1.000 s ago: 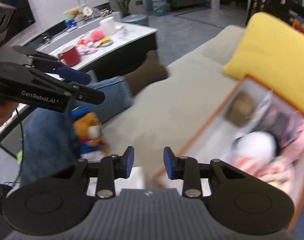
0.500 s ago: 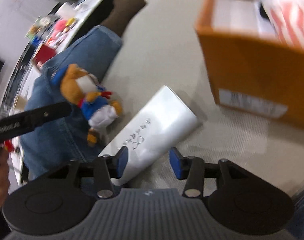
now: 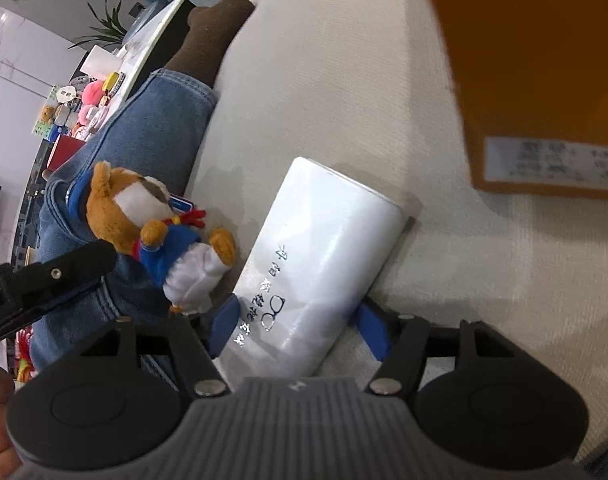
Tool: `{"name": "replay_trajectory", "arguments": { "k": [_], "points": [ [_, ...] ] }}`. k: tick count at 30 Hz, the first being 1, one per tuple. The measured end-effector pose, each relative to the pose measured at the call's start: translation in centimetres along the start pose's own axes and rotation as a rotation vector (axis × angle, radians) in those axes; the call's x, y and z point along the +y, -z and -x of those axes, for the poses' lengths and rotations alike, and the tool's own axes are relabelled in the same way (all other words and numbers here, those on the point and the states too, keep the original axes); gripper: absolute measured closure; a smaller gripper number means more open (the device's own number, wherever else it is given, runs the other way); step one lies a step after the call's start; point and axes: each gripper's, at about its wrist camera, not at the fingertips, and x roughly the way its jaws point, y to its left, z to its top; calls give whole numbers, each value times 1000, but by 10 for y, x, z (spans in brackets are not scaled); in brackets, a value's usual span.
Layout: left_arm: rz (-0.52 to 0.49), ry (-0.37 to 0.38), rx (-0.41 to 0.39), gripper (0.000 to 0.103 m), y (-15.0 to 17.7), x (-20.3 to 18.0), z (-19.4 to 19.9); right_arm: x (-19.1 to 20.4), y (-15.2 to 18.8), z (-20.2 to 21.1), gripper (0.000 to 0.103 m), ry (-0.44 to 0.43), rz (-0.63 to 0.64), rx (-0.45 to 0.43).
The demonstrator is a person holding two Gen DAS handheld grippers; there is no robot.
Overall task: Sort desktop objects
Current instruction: 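Grasp the white glasses case with the right gripper while the left gripper grasps the sailor bear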
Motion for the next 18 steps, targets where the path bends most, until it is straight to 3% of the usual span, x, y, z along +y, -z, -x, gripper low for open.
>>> {"name": "replay_trajectory", "arguments": {
  "k": [3,8,11,18],
  "points": [
    [3,9,-1,38,1,2,0,12,-2,14,61,-2,47,-54],
    [10,4,1,37,0,1,-4,31,-11,20,71,-41,117,-82],
    [22,-16,2,37,-1,-1,-8,35,-12,9,72,-82,127,-53],
    [84,-68,16,32,-9,-6,-18,45,-10,3,67,-63,207,-55]
  ]
}}
